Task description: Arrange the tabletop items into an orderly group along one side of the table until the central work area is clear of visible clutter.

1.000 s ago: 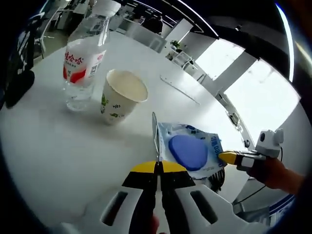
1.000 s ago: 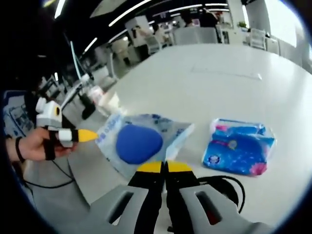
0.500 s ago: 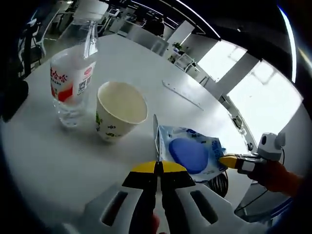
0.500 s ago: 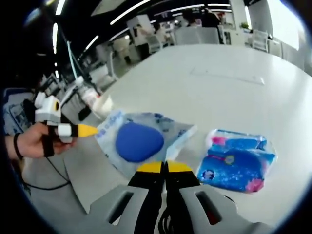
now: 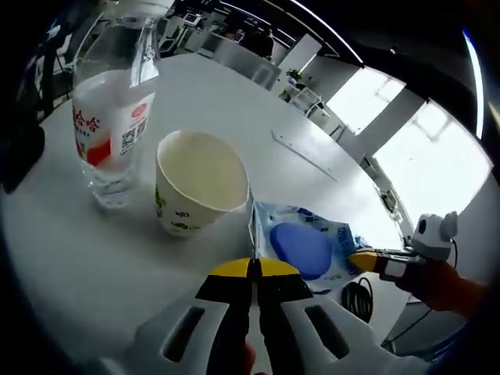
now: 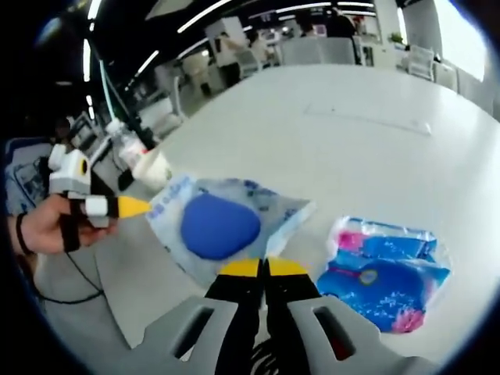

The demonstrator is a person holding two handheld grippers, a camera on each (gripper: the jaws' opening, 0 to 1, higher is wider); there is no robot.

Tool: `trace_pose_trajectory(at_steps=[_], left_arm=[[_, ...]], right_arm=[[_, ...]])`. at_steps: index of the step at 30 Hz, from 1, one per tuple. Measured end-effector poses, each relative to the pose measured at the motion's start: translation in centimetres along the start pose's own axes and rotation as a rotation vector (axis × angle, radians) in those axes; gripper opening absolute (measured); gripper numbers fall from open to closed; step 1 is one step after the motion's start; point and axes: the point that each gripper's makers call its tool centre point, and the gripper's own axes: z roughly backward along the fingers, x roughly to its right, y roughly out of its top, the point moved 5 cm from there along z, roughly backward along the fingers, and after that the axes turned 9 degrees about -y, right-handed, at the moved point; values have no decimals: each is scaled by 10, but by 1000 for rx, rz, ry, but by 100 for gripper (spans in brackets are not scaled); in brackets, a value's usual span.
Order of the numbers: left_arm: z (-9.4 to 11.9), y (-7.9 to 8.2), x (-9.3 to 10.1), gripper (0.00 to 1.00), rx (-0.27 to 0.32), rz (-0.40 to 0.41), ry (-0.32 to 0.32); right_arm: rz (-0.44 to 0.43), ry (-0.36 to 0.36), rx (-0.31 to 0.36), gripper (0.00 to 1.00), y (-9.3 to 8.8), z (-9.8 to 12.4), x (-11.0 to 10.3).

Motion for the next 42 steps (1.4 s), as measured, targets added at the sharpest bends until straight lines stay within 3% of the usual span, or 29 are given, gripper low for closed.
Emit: trace_pose_trajectory(at_steps=[20,28,32,42], left_arm=[[-19,0,-15,0,14,62,57],[-15,-6,-17,0,7,80,79],[-10,-8,-19,8,10,99,77],[7,-14,-23,8,28,112,72]], right_arm=[[-38,-23,-32,0,3,-18,9],[-24,-28,-41,2,1,-17,13],[-22,-31,-32,4,-1,-14,15],[14,-46,4,8,-1,1,21]])
